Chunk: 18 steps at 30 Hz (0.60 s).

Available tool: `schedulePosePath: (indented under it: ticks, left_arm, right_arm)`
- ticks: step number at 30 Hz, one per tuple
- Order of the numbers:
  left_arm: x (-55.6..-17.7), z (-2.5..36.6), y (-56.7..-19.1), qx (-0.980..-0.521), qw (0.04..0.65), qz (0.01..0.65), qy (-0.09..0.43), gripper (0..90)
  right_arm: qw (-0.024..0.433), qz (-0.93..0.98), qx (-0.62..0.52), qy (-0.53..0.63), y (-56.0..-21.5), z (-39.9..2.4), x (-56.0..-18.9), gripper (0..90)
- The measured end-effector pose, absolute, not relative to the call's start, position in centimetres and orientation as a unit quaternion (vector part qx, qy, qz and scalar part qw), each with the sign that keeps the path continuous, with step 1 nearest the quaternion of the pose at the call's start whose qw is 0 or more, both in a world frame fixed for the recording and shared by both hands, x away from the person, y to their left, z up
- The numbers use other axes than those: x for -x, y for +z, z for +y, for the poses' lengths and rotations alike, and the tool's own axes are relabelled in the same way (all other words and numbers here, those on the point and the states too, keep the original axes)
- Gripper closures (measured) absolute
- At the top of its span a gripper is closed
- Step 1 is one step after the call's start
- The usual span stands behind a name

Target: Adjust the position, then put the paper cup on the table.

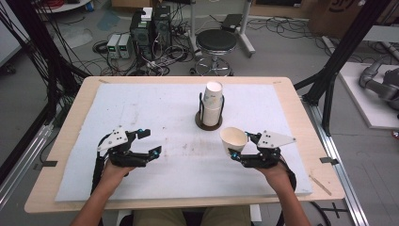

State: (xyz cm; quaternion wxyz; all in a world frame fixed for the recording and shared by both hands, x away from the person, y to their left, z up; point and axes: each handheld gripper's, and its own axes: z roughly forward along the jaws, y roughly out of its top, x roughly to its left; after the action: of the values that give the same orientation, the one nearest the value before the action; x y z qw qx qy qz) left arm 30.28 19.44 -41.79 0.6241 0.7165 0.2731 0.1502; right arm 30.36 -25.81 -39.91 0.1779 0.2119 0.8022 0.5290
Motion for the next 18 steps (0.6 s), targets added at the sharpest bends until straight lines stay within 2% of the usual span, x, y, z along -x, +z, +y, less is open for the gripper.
schedulePosePath:
  ticks: [18]
  left_arm:
    - [-30.5,19.9,-42.0,-0.708,0.627,0.286,0.153,18.4]
  right_arm:
    - [0.209,0.773,-0.248,0.545,-39.9,-27.8,-30.2,37.9]
